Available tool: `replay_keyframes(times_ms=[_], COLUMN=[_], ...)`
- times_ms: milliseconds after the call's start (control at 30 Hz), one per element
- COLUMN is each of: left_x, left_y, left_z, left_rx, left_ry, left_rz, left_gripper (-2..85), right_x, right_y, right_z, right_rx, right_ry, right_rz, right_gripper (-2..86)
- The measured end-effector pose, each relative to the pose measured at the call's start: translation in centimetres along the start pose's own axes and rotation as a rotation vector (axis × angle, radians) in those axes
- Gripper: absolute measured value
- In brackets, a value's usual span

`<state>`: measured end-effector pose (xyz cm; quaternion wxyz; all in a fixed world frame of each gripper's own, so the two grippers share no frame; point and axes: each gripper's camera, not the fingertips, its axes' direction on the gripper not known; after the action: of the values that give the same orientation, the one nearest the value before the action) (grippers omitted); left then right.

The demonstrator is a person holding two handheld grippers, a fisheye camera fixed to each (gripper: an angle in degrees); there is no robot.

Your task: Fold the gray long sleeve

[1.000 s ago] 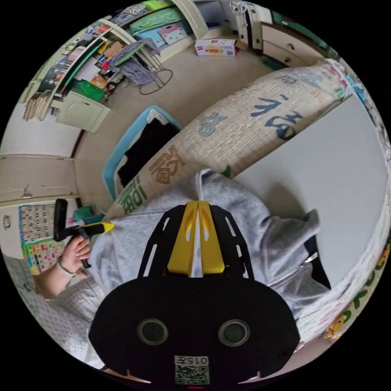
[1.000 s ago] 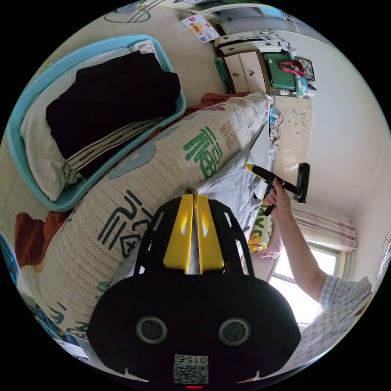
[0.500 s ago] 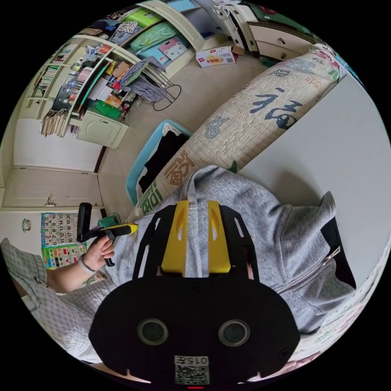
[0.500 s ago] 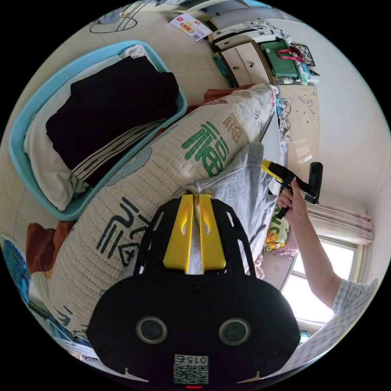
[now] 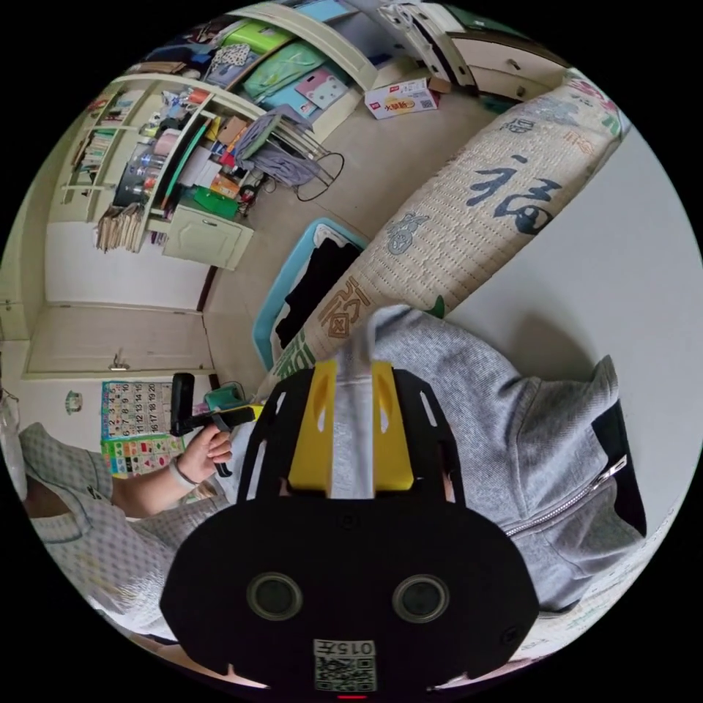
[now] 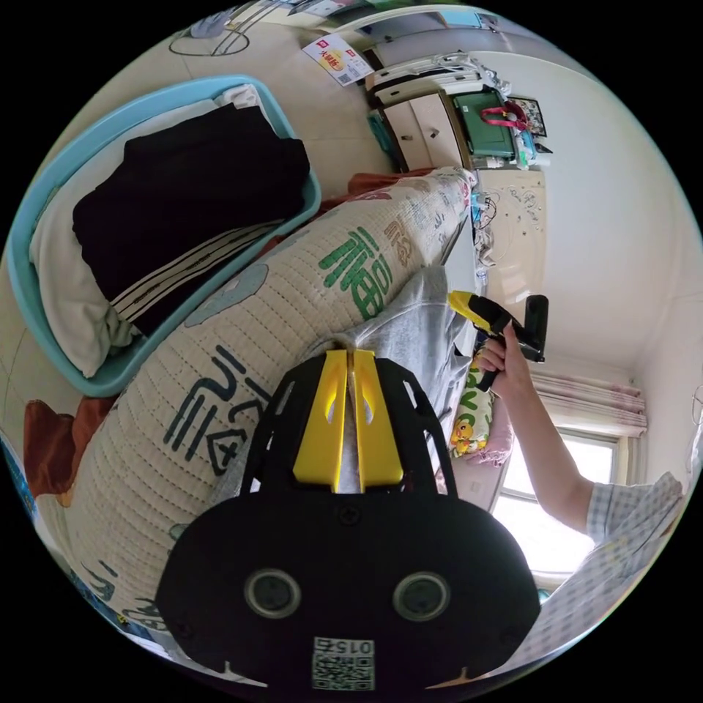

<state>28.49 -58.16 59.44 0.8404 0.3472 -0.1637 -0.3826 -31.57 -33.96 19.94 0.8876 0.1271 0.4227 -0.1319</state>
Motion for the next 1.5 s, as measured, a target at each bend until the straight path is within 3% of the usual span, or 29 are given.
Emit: replay_keyframes(times_ms=[233,433,533,633,767,933,1233,1500], left_x=[-3.3,-8.1,-10.1,-13.9,-21.8,-24.6,-24.4,-23.3], left_y=[-4.9,-9.7,-9.8,-5.8,5.9,17.0,22.1,18.4], left_z=[-0.1,-2.7,-5.8,-12.2,-18.0,-21.0,-26.6,-32.5], left_rx=[-0.107,-0.128,-0.074,0.026,0.004,-0.072,-0.089,-0.046], left_ry=[0.064,0.344,0.315,0.249,0.451,0.543,0.416,0.246], left_rz=[-0.037,-0.104,-0.067,-0.103,-0.167,0.026,0.213,0.275], left_gripper=[3.7,1.2,1.1,1.1,1.1,1.4,7.1,9.5], right_x=[3.0,7.2,7.9,12.6,20.5,25.3,30.0,32.2], right_y=[1.5,2.6,3.2,5.7,12.8,21.1,29.4,32.3], right_z=[-2.0,-3.2,-3.6,-5.8,-5.3,-1.8,4.2,4.6], right_rx=[0.019,0.030,0.004,-0.006,-0.284,-0.528,-0.700,-0.590], right_ry=[-0.037,-0.187,-0.153,-0.123,-0.109,-0.090,-0.180,-0.314], right_rz=[0.038,0.160,0.148,0.351,0.642,0.719,0.720,0.615], right_gripper=[-0.7,-0.8,-0.6,-0.4,-0.2,1.4,6.5,7.0])
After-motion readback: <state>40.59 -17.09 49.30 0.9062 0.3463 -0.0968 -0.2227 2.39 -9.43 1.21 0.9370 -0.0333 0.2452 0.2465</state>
